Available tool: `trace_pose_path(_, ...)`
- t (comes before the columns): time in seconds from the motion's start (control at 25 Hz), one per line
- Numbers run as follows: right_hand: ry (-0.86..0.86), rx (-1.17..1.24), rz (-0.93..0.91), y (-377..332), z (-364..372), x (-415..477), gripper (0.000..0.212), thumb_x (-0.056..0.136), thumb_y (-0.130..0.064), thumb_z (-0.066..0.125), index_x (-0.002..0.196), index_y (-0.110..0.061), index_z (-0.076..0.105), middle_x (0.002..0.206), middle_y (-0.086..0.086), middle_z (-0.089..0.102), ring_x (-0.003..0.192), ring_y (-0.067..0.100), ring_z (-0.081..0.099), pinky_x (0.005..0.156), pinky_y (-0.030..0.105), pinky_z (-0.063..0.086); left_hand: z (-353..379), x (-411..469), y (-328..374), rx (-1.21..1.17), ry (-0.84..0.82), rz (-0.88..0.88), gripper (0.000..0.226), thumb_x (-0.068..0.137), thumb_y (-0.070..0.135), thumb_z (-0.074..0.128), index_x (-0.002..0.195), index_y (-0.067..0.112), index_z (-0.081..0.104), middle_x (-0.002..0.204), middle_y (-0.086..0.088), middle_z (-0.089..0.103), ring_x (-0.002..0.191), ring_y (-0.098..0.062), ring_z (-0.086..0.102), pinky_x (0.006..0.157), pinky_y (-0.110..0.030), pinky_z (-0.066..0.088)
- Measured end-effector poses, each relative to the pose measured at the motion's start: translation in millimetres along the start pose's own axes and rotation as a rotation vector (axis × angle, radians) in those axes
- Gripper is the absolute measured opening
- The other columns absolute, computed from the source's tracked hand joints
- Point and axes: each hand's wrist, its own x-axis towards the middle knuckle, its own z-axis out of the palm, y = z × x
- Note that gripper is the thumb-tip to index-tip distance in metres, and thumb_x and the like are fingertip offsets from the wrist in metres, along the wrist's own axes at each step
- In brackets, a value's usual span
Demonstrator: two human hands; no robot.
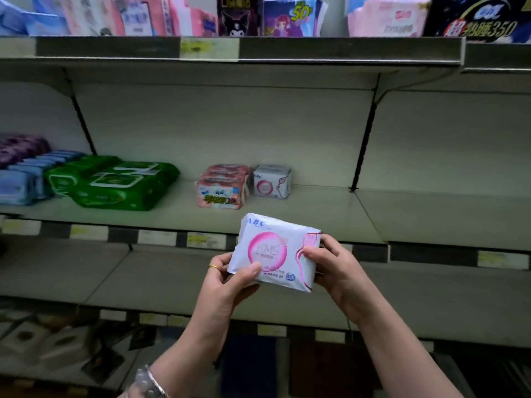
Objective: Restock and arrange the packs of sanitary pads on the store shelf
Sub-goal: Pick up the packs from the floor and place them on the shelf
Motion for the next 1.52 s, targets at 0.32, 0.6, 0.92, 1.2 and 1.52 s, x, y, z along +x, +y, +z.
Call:
trace_pose_path(0.32,0.074,-0.009,0.083,56.1,114.7,-37.3,0.077,0.05,-0.04,0.073,0.122,-0.015,0.055,0.103,0.003,0.067,0.085,0.013,0.064,0.069,0.028,0.048,-126.9,-47.6,14.9,0.188,-0.119,-0.098,0.054,0.063,0.033,0.071,0.113,0.017,0.058,0.097,0.003,0.072,0.083,-0.001,0.065,0.065,-0.009,0.047)
trace_pose_path(0.6,0.066,-0.081,0.124,67.5,128.8,-61.0,0.096,0.053,-0.012,0.075,0.139,-0.019,0.034,0.124,-0.001,0.058,0.109,0.012,0.059,0.077,0.02,0.049,-156.9,-62.5,0.9,0.305,-0.154,-0.208,0.068,0.05,0.016,0.082,0.114,0.02,0.059,0.099,-0.002,0.072,0.092,-0.013,0.068,0.069,-0.017,0.051)
trace_pose_path(0.92,-0.039,-0.251,0.247,118.6,78.5,-53.3,0.085,0.048,-0.006,0.076,0.121,-0.032,0.042,0.12,-0.011,0.057,0.109,-0.001,0.055,0.082,0.016,0.046,-132.6,-52.5,-61.1,0.478,-0.114,-0.356,0.068,0.07,-0.011,0.069,0.128,0.018,0.046,0.104,0.003,0.065,0.088,-0.003,0.062,0.059,-0.007,0.048)
trace_pose_path(1.2,-0.078,-0.422,0.472,208.4,35.8,-35.8,0.057,0.058,-0.014,0.085,0.106,-0.018,0.056,0.116,0.001,0.062,0.107,0.016,0.059,0.096,0.035,0.049,-132.1,-35.5,-162.0,0.606,-0.031,-0.481,0.038,0.074,0.001,0.07,0.096,0.025,0.051,0.102,0.002,0.061,0.088,-0.003,0.057,0.068,-0.013,0.045)
trace_pose_path(1.52,-0.077,-0.327,0.504,361.7,20.2,-31.0,0.09,0.068,0.009,0.074,0.137,-0.025,0.028,0.129,-0.007,0.045,0.116,0.007,0.048,0.086,0.018,0.051,-186.2,-3.0,-310.5,0.764,-0.07,-0.526,0.052,0.08,0.01,0.071,0.126,0.017,0.049,0.122,0.001,0.057,0.113,-0.017,0.053,0.086,-0.018,0.045)
